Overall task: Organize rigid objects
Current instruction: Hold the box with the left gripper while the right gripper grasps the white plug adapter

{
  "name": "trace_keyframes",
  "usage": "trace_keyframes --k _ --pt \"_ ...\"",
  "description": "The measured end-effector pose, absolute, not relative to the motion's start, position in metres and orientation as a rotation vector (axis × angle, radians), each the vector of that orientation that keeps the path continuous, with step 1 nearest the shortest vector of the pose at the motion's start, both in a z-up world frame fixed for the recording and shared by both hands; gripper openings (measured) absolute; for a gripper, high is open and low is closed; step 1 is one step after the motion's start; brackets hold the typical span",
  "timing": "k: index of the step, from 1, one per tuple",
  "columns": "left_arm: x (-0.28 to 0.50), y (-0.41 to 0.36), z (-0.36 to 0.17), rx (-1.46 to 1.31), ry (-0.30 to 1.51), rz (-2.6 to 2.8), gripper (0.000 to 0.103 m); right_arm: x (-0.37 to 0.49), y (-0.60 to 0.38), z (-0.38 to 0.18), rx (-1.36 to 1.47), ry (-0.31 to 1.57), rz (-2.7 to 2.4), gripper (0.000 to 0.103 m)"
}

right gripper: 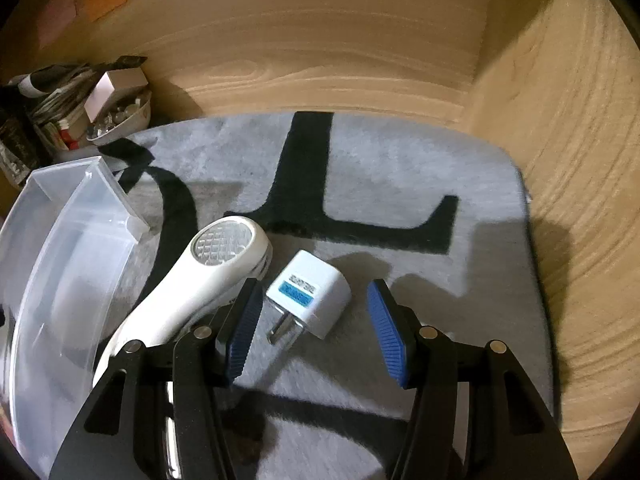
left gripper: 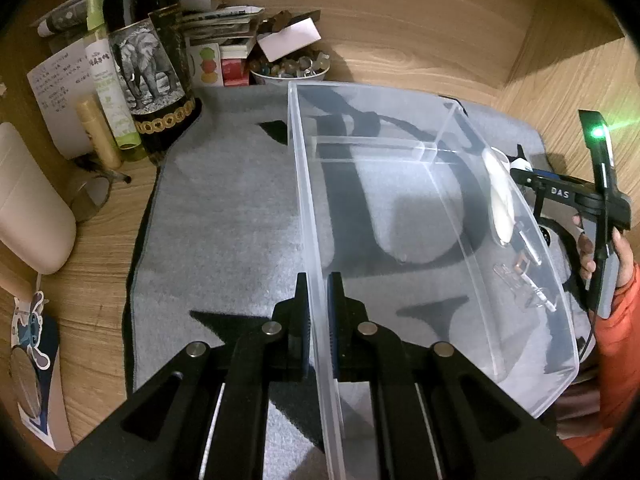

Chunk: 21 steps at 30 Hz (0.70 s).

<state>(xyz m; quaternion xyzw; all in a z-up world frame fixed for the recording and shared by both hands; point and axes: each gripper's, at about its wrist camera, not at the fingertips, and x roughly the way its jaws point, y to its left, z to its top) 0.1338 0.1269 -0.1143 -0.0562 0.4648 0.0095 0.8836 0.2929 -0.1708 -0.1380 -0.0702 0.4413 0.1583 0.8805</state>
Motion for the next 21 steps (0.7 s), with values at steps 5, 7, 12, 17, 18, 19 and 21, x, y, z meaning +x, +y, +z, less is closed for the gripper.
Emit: trace_keyframes --k 5,7,12,17,18,19,21 --pt "0.133 0.127 -0.114 -0.121 0.97 0.02 0.007 0.29 -0.168 -0.137 -0.158 0.902 0.34 0.042" --pt "0.134 0.128 -0.113 -0.124 0.972 0.023 0.007 0.287 -0.168 -0.134 -0.152 0.89 0.347 0.042" --pt "0.134 0.127 -0.112 -0.128 0.976 0.033 0.007 0.271 -0.173 -0.118 -0.135 0.844 0.364 0.042" --pt "0.135 0.127 -0.112 -0.132 0.979 0.038 0.007 0.253 -0.172 -0.098 -0.142 0.777 0.385 0.042" --pt "0.136 0.128 -0.112 -0.132 0.979 0.039 0.007 0.248 -0.17 -0.093 -0.146 0.762 0.392 0.042" --pt "0.136 0.127 -0.112 -0.132 0.979 0.04 0.006 0.244 -0.168 -0.089 -0.15 0.75 0.398 0.042" --pt "0.136 0.126 -0.112 -0.125 0.978 0.042 0.006 0.233 -0.164 -0.079 -0.154 0.72 0.421 0.042"
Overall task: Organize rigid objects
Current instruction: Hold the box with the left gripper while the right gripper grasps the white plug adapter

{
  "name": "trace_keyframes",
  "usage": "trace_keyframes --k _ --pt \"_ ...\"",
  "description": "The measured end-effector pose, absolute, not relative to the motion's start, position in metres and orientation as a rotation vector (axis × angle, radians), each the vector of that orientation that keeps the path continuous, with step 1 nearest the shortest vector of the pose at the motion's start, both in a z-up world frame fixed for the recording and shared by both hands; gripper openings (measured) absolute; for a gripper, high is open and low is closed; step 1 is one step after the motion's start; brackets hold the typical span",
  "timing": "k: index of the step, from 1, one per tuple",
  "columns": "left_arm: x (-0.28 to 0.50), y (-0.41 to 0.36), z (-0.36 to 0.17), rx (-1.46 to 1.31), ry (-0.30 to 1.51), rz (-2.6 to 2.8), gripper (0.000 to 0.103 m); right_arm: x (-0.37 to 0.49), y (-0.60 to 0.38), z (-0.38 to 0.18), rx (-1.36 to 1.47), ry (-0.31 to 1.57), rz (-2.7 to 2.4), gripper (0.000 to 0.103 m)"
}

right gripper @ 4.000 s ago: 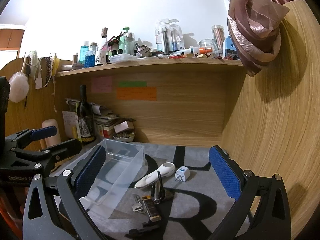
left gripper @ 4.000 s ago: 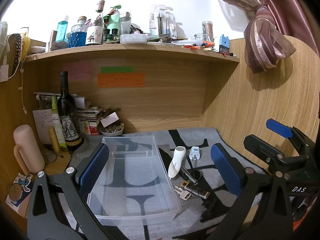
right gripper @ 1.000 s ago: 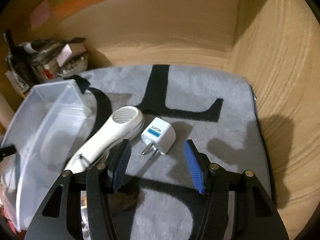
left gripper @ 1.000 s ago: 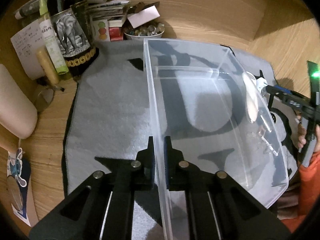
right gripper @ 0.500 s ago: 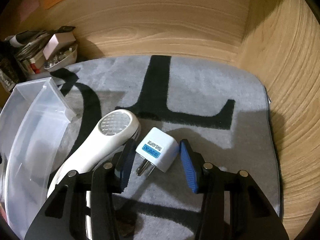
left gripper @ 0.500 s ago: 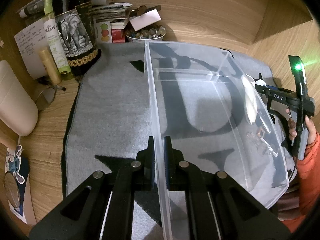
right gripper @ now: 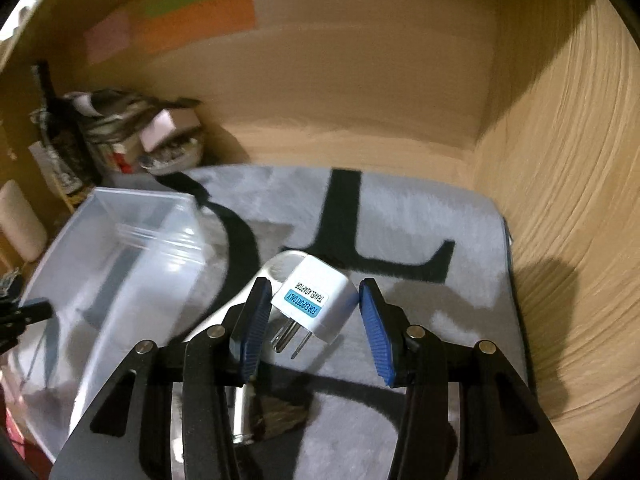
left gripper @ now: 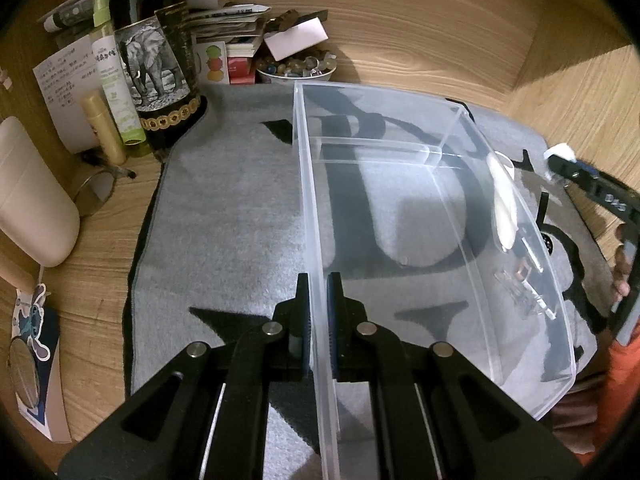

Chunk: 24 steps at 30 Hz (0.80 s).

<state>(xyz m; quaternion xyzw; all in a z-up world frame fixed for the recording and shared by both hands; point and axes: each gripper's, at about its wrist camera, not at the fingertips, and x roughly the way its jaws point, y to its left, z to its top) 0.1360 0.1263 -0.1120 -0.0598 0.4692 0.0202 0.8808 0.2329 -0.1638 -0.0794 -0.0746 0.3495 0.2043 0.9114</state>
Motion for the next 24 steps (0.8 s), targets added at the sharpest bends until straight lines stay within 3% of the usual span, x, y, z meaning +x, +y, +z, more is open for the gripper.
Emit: trace_keyframes --k 13,24 --pt "0.136 0.126 -0.113 -0.125 0.973 0.041 0.006 0.183 -0.109 -0.036 -0.183 0.57 0.579 0.042" --pt "0.137 0.128 -0.113 -0.125 0.963 0.031 0.006 0.181 -0.048 -0.045 -0.294 0.598 0.671 0.042"
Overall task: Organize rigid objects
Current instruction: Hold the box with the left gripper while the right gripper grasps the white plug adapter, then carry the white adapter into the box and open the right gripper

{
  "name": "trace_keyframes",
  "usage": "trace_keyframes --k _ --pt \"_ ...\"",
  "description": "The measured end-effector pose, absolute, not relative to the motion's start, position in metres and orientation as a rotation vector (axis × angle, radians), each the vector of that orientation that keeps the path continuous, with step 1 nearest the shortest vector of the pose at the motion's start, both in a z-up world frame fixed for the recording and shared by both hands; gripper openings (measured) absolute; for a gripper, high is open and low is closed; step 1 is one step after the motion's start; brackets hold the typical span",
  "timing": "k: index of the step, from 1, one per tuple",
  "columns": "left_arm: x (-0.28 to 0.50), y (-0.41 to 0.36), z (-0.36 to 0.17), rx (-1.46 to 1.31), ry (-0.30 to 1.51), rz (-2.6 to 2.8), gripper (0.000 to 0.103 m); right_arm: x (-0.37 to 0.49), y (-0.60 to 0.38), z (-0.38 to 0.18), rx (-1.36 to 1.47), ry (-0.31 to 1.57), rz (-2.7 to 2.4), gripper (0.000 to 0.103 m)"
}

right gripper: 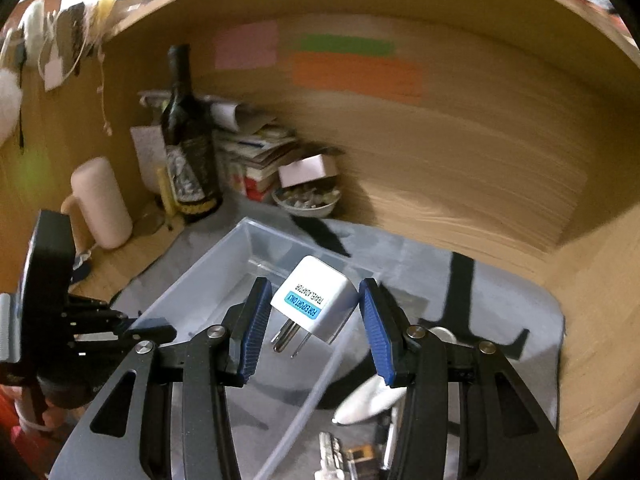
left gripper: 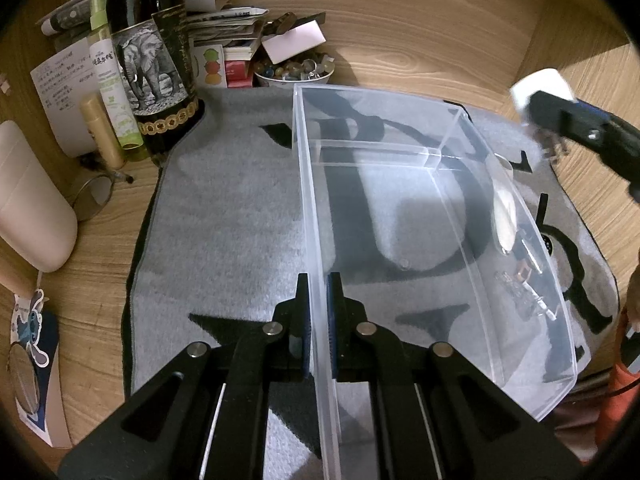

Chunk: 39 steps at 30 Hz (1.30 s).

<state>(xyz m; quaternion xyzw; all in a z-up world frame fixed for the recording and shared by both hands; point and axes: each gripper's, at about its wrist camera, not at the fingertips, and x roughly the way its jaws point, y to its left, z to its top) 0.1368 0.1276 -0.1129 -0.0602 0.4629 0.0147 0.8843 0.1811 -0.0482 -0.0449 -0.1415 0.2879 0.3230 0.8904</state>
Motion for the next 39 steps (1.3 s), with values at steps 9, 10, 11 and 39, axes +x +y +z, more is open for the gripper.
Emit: trace_keyframes --k 9,10,11,39 --pt "0.135 0.128 -0.114 -0.126 0.951 0.025 0.006 0.194 -0.01 -0.076 -0.379 0.719 0.726 0.042" --pt "0.135 0.128 -0.114 -0.125 0.95 0.024 0.007 0.195 -0.007 -0.08 -0.393 0.733 0.73 0.042" --pt "0.135 0.128 -0.114 -0.124 0.949 0.023 0.007 0.195 -0.003 -0.085 -0.414 0.746 0.733 0.042" --pt "0.136 0.128 -0.114 -0.119 0.941 0.011 0.007 0.183 0.009 -0.083 -0.51 0.768 0.744 0.067"
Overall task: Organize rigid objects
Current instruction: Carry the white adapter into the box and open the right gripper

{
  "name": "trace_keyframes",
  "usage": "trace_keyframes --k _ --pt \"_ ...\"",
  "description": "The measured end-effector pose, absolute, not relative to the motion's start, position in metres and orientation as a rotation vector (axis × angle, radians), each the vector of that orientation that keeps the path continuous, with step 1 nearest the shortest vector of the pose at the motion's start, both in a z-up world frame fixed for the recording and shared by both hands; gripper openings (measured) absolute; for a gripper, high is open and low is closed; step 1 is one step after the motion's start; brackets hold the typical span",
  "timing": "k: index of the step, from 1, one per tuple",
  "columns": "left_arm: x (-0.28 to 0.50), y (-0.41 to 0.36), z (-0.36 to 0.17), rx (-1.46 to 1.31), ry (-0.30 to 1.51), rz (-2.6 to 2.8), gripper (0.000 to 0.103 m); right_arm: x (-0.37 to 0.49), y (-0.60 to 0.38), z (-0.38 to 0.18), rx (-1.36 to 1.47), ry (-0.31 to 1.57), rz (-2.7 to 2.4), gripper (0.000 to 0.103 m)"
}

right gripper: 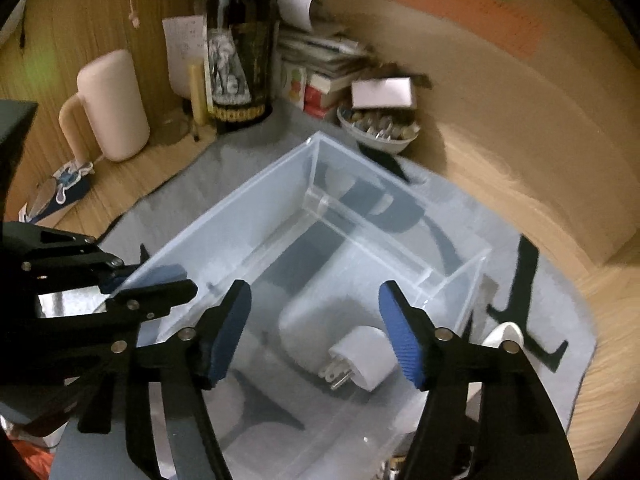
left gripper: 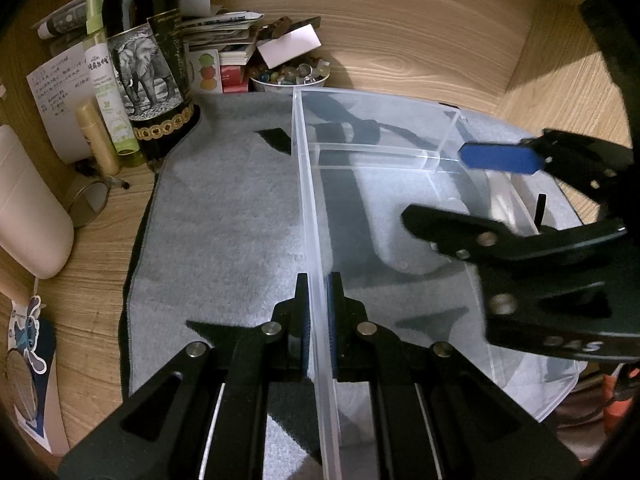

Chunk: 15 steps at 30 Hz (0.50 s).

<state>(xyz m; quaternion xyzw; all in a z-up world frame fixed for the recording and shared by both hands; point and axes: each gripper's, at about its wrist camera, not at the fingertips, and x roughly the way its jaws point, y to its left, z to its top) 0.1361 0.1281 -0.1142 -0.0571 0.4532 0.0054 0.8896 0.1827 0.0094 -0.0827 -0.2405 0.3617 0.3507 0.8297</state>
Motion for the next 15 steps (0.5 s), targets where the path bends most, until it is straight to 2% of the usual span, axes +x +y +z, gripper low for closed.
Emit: trace_keyframes --k 15 --pt "0.136 0.128 -0.114 -0.138 0.943 0.027 0.007 0.193 -0.058 -0.033 -0.378 0.63 0.596 0.074"
